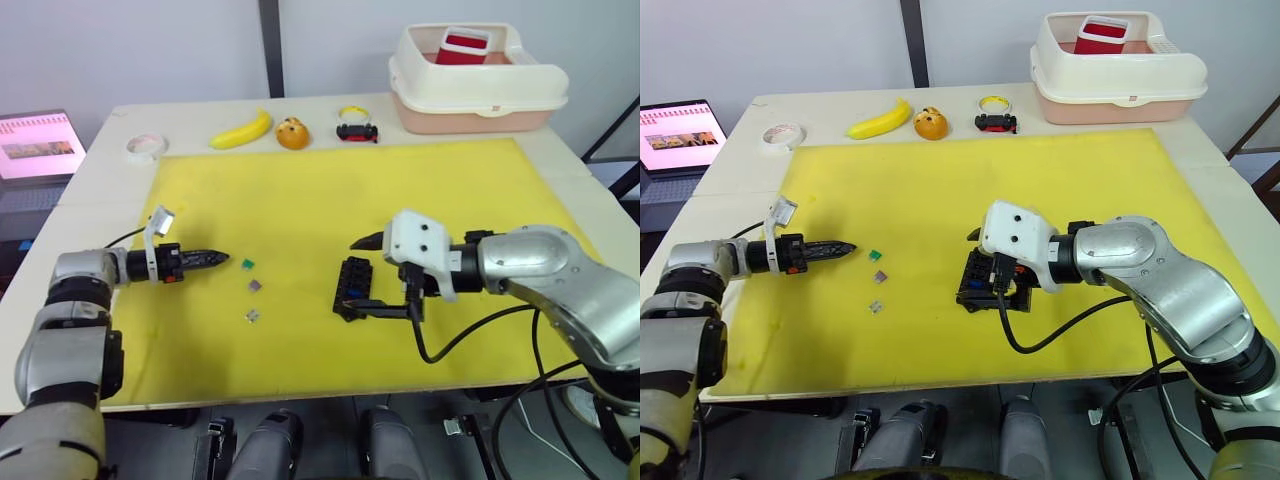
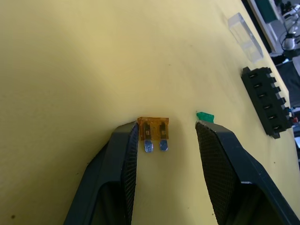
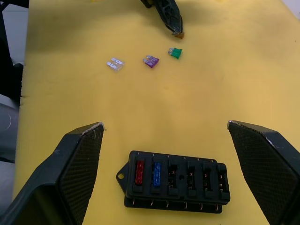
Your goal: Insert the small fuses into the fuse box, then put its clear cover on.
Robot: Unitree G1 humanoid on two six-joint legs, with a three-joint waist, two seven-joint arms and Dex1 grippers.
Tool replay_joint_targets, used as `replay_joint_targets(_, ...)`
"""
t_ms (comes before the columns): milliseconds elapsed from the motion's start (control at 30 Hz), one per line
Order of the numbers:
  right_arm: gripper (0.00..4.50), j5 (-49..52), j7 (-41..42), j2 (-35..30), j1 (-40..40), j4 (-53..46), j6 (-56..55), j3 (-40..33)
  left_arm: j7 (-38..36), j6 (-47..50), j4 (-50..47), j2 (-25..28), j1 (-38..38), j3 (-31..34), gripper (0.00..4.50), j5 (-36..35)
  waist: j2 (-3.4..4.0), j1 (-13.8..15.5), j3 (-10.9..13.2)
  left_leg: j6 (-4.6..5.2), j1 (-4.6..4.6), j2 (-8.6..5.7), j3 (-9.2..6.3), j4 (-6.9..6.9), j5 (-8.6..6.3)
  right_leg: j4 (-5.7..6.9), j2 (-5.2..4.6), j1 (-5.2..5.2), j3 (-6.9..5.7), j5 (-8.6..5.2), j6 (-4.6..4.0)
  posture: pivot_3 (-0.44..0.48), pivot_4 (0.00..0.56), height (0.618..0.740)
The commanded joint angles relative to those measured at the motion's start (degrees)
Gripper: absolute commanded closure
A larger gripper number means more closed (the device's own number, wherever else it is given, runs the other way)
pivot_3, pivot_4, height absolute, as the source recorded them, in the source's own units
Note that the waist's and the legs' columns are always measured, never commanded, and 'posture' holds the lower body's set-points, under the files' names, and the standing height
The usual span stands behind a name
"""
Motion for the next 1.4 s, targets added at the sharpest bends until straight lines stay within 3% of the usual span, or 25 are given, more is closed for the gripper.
replay_joint_targets(33, 0.0, -0.2, 0.0, 0.5, -1.4, -1.0, -0.8, -0.3, 2.7, -0.7, 1.7, 3.1, 0.5, 0.4, 2.43, 1.7, 0.0, 0.0, 0.0, 0.0, 0.0, 0.0, 0.0, 0.0, 0.0, 0.0, 0.0, 0.0, 0.0, 0.0, 0.0, 0.0, 0.15, 0.74)
replay_joint_targets(500, 0.0, -0.6, 0.1, 0.7, -1.7, -0.6, -1.0, 0.0, 0.5, -1.1, 0.2, 1.9, 2.3, -0.9, 2.43, 1.9, 0.01, 0.0, 0.0, 0.0, 0.0, 0.0, 0.01, 0.0, 0.0, 0.0, 0.0, 0.0, 0.01, 0.0, 0.0, 0.0, 0.15, 0.74)
replay_joint_targets(633, 0.0, -0.7, 0.1, 0.7, -1.6, -0.6, -1.0, 0.0, 0.3, -1.0, 0.2, 1.7, 2.0, -0.9, 4.34, 1.8, 0.01, 0.2, 0.0, 0.0, -0.01, -0.01, 0.01, -0.01, 0.0, -0.02, -0.01, -0.01, 0.01, 0.0, 0.0, 0.0, 0.15, 0.74)
replay_joint_targets(667, 0.0, -0.7, 0.0, 0.7, -1.5, -0.7, -0.9, -0.1, 0.1, -1.0, 0.3, 1.9, 1.9, -0.8, 4.48, 1.8, 0.01, 0.2, 0.0, 0.0, -0.01, -0.02, 0.01, 0.0, 0.0, -0.02, -0.02, 0.0, 0.01, 0.0, 0.0, 0.0, 0.15, 0.74)
replay_joint_targets(1233, 0.0, -0.8, -0.4, 1.0, -1.1, -1.0, -0.9, -0.1, -3.5, 0.8, -4.6, 3.0, 0.8, -0.3, 4.48, 0.4, -0.01, 0.3, 0.0, 0.01, -0.03, -0.04, 0.0, -0.01, 0.0, -0.03, -0.03, 0.0, 0.01, 0.0, 0.0, 0.0, 0.15, 0.74)
replay_joint_targets(1400, 0.0, 2.8, -0.9, 1.7, -1.1, -1.4, 2.1, -2.9, -7.0, 7.4, -18.2, 4.2, 2.7, 0.5, 4.48, -4.3, -0.04, 0.4, 0.0, 0.0, -0.06, -0.04, -0.01, -0.01, 0.0, -0.04, -0.03, -0.01, 0.01, 0.0, 0.0, 0.0, 0.15, 0.74)
